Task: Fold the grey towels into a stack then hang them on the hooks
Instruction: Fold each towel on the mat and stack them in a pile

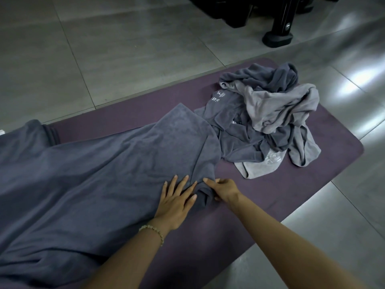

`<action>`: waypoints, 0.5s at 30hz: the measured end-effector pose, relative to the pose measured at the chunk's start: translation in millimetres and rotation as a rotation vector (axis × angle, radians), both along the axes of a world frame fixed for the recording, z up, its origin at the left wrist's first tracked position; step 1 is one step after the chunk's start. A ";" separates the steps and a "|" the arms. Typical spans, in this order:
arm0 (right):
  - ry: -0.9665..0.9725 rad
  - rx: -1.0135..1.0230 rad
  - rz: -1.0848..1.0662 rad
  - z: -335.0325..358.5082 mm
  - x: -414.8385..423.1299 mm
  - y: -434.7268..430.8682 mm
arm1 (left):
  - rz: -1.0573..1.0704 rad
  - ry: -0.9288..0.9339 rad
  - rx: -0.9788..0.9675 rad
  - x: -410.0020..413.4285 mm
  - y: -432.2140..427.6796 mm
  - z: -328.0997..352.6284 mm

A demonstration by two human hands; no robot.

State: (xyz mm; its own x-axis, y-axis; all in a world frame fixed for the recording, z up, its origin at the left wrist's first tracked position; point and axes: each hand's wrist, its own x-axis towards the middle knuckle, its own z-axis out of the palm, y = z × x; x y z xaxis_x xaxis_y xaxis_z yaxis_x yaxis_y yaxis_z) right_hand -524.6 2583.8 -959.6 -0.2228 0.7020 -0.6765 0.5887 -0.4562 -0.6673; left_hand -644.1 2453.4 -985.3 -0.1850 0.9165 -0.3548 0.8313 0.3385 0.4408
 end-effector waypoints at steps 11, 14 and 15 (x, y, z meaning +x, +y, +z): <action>0.317 0.115 -0.099 40.7 76.9 32.8 | 0.109 -0.113 0.040 4.6 5.4 4.8; 0.243 -0.029 -0.095 34.2 90.3 30.4 | 0.072 -0.113 0.032 14.0 8.8 5.9; 0.177 0.046 -0.103 30.4 87.5 27.3 | 0.063 -0.112 0.023 16.7 9.3 6.0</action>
